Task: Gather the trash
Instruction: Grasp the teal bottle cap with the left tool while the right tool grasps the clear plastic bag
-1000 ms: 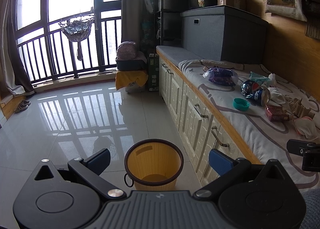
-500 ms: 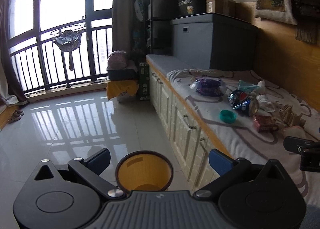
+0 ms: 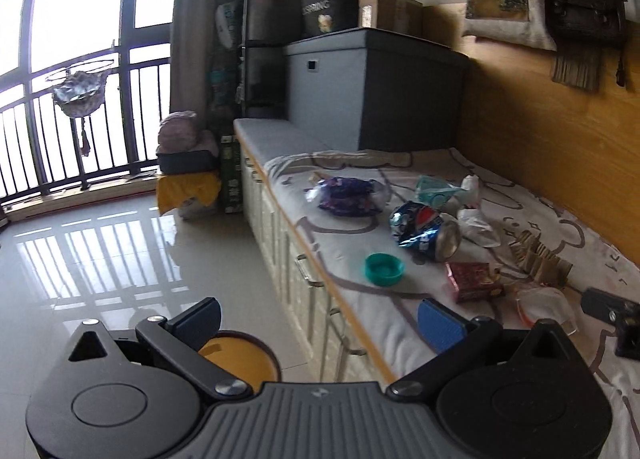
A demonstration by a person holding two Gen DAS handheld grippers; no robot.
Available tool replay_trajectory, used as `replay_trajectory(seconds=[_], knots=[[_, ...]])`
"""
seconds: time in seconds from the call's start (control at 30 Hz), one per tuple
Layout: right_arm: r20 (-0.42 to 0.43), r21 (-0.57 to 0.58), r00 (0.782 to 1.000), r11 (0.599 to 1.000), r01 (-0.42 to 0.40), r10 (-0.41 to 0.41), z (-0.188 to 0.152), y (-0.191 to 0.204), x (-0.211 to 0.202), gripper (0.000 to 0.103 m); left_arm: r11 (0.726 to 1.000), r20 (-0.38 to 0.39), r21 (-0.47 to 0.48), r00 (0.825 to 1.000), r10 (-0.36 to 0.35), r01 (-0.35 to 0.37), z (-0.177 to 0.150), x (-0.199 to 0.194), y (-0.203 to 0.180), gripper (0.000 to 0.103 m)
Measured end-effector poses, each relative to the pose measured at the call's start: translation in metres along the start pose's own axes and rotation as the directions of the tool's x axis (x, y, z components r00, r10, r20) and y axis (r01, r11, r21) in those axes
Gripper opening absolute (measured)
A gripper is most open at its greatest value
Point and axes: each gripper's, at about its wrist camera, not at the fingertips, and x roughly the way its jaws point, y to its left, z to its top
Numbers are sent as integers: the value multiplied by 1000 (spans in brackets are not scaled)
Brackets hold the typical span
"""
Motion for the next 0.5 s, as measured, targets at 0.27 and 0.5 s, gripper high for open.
replay_trajectory(seconds=[0.27, 0.5], knots=[[-11, -27, 1000, 1000, 3, -3, -18, -30, 18, 103, 997, -44, 67, 998, -45, 48, 11, 48, -23, 103], [-56, -194, 990, 974, 118, -131, -28, -35, 50, 103, 987, -79, 137, 994, -72, 82, 12, 97, -37, 103]])
